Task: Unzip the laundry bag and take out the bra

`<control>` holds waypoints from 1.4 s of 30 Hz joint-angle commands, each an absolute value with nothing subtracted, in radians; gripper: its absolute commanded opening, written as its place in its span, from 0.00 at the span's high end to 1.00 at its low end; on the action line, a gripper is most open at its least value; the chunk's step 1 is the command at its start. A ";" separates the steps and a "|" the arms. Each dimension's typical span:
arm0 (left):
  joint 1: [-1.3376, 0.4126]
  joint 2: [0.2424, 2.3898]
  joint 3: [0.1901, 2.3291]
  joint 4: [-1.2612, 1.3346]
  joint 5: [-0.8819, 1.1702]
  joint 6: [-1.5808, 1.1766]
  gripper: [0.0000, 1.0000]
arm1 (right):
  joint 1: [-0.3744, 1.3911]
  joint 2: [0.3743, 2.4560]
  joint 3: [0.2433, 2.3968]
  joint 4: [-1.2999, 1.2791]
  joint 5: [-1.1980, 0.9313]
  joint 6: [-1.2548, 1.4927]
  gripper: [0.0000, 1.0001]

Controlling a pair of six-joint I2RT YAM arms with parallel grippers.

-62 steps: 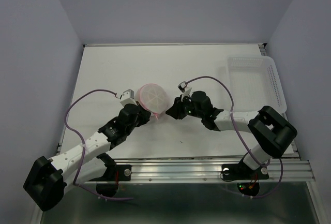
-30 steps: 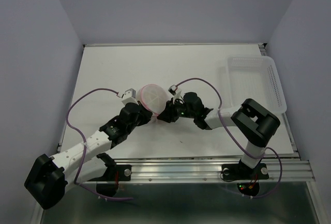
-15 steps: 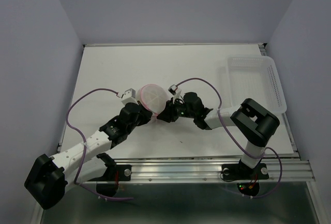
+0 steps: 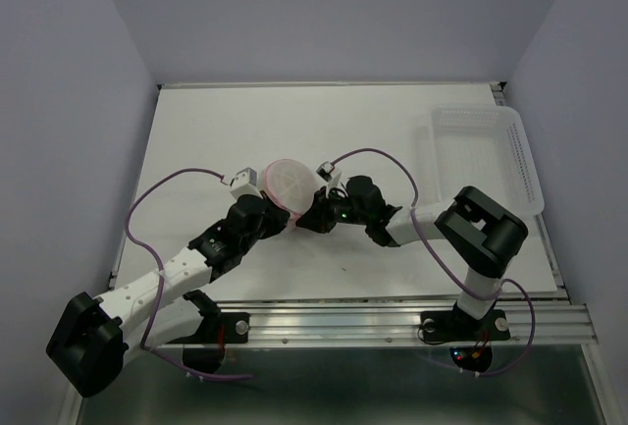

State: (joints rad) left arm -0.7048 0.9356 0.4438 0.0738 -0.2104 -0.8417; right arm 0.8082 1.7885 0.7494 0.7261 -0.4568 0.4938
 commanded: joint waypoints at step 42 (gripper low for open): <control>-0.545 0.871 0.454 0.132 -0.219 -0.724 1.00 | 0.728 1.293 0.594 0.288 0.031 0.396 0.99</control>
State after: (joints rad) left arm -0.5995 0.8074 0.3801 0.0662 -0.1825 -0.8005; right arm 0.7166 1.3586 0.6048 0.3454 -0.0307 0.4252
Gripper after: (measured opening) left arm 0.138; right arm 0.021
